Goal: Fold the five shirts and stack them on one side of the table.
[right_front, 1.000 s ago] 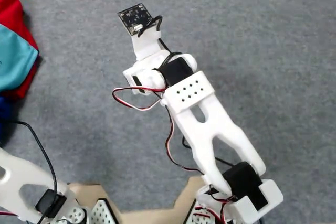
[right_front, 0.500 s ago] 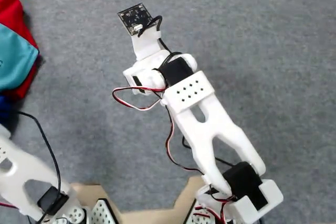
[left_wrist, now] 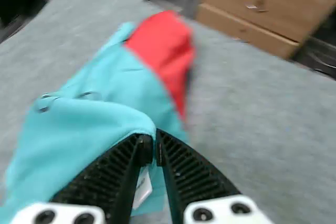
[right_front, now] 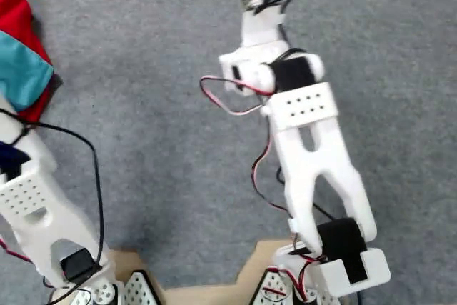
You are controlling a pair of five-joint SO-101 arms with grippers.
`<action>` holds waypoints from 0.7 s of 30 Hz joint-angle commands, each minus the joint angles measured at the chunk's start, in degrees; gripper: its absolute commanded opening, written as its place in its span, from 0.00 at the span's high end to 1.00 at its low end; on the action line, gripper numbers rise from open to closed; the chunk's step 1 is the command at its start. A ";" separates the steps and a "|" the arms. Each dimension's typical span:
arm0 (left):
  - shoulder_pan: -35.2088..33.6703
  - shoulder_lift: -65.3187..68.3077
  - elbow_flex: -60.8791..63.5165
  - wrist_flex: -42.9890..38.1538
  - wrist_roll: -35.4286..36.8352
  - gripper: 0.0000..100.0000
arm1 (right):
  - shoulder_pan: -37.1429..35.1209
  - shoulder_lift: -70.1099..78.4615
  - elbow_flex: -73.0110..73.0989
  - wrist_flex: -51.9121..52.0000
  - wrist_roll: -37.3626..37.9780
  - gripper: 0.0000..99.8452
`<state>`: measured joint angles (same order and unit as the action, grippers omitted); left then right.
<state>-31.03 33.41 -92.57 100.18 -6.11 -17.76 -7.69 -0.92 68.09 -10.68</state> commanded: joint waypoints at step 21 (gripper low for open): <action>39.30 -16.57 24.26 0.62 10.20 0.98 | 31.60 -0.48 -6.64 -0.53 1.67 0.99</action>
<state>2.64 21.54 -71.38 100.18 3.65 11.43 -7.69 -5.05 68.09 -10.68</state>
